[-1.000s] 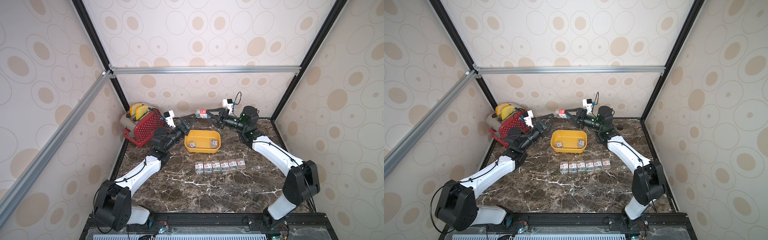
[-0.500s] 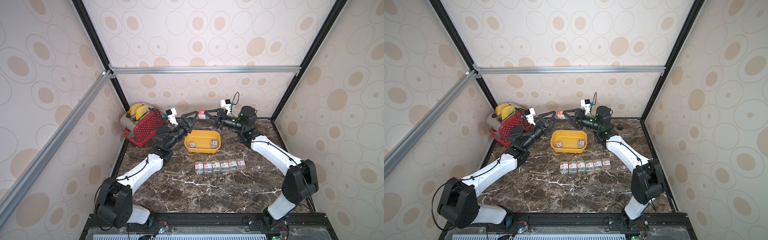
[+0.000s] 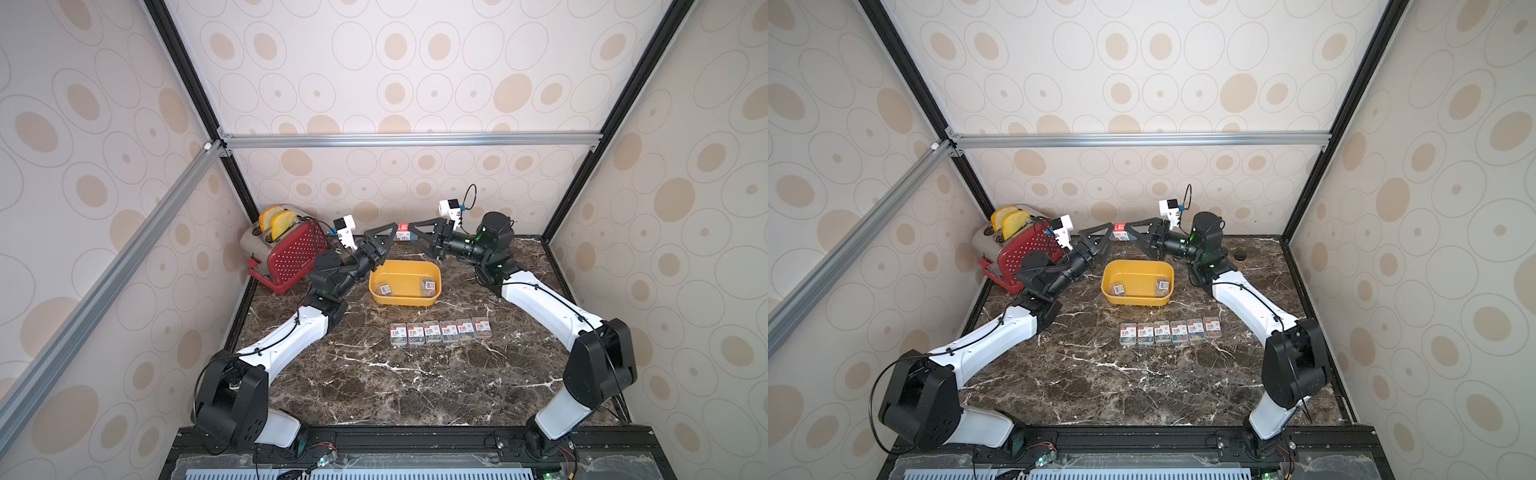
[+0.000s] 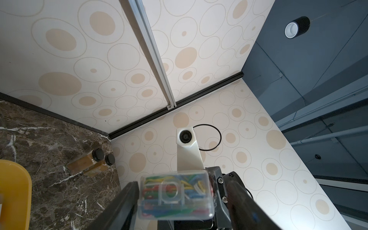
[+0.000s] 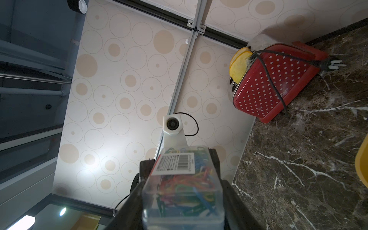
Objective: Take the paper clips out of the storage box
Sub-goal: Pick up the boxed paper clips at the center of the board, then place the boxed paper clips at the center of the board.
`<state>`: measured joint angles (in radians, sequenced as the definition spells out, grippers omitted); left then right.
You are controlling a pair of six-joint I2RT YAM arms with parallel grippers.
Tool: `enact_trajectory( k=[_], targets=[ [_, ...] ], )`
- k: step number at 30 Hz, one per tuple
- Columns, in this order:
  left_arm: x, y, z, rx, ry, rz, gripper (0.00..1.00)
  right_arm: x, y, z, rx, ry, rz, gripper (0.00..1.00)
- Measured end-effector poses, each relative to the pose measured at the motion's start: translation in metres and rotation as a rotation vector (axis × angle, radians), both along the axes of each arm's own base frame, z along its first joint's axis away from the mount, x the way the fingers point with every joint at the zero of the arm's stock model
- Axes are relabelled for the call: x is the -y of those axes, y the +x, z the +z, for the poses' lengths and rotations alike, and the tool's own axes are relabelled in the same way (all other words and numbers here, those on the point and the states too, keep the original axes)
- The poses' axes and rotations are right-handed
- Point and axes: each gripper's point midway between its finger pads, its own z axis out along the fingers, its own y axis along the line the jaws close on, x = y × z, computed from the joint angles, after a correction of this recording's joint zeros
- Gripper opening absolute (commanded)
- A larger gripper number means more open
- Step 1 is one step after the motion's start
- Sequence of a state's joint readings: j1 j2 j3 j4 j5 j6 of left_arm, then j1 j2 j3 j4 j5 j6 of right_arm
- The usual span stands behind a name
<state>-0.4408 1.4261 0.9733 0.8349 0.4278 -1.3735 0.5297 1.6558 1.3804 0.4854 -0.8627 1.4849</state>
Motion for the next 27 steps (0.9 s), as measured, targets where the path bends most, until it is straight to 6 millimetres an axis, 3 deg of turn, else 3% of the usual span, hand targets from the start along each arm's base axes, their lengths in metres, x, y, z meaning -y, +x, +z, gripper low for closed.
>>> enact_trajectory(
  k=[5,13,18,23,27],
  targets=[
    [0.0003,-0.0010,0.0018,0.007,-0.004,-0.005,0.71,-0.0039,-0.0064,-0.0024,-0.004,-0.002,0.027,0.05],
    [0.0003,0.0000,0.0010,-0.012,-0.023,-0.011,0.48,-0.0052,-0.0091,0.0006,0.012,0.006,0.035,0.04],
    [0.0003,0.0001,0.0004,-0.024,-0.030,-0.016,0.36,-0.0053,-0.0091,0.0007,0.014,0.006,0.035,0.12],
    [0.0022,0.0016,-0.0008,-0.043,0.007,-0.018,0.30,-0.0046,-0.0073,-0.0019,0.005,-0.002,0.029,0.35],
    [0.0010,-0.0027,0.0020,-0.046,0.109,-0.004,0.28,-0.0045,-0.0089,-0.0036,0.012,-0.022,0.040,0.68]
  ],
)
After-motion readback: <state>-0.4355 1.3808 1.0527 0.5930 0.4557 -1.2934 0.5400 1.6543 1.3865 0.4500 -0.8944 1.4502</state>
